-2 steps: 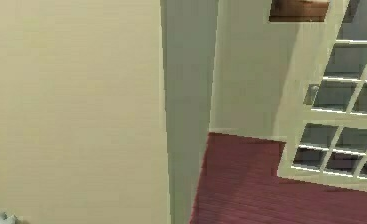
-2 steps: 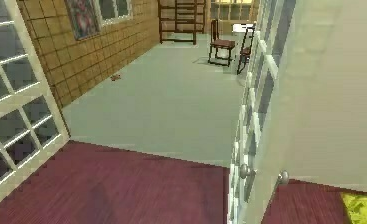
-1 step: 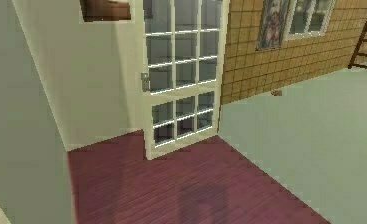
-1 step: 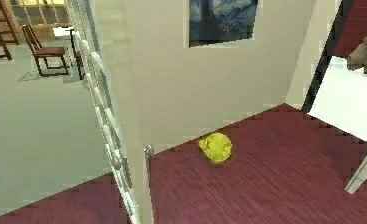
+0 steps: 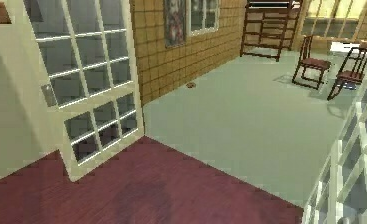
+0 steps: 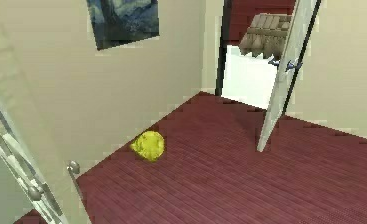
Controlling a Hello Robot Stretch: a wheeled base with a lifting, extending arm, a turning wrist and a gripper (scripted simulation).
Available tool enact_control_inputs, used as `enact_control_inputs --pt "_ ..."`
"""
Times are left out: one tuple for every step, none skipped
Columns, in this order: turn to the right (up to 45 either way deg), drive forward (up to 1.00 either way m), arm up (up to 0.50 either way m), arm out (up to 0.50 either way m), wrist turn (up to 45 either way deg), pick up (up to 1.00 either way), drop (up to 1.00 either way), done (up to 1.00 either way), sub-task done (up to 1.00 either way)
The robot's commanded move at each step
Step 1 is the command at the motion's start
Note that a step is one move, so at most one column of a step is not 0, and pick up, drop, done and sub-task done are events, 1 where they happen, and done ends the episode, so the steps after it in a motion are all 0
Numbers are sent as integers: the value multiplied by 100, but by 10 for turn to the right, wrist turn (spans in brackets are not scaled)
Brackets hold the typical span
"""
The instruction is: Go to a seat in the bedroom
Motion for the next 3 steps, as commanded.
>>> enact_control_inputs --pt "0 35 0 0 0 0 0 0 0" --pt "300 0 0 0 0 0 0 0 0" --pt "0 100 0 0 0 0 0 0 0"
